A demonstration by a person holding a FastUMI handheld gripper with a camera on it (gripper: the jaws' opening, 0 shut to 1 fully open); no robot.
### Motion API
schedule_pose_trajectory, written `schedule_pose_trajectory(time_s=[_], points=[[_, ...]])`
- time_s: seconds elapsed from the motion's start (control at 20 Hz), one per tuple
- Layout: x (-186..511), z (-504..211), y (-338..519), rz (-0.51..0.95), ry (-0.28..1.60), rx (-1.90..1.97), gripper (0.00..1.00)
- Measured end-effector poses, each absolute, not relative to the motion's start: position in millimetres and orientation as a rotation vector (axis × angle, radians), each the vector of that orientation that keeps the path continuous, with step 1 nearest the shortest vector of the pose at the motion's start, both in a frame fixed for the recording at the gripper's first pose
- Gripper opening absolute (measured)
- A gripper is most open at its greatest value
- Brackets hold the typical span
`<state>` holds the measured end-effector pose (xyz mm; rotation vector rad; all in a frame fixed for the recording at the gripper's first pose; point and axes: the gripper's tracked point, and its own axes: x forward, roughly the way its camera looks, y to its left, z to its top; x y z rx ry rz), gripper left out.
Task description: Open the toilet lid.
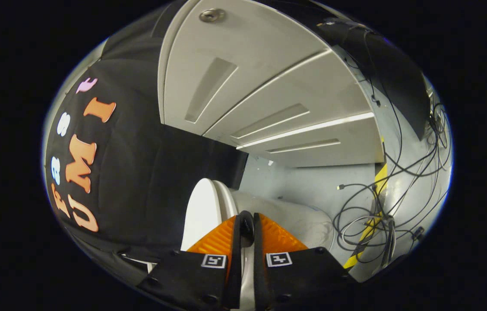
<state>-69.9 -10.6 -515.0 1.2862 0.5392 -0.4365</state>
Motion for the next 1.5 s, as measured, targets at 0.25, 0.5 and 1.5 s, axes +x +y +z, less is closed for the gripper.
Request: schedule_pose_trajectory(time_s=[0.25,0.5,1.5], points=[[-69.8,-508.0,-11.2,-0.422,0.529,1.307,0.12],[-63.9,-490.3,-15.1,-0.420,0.527,1.245,0.08],[-6.6,-314.2,25.3,-0.230,0.389,0.903,0.08]])
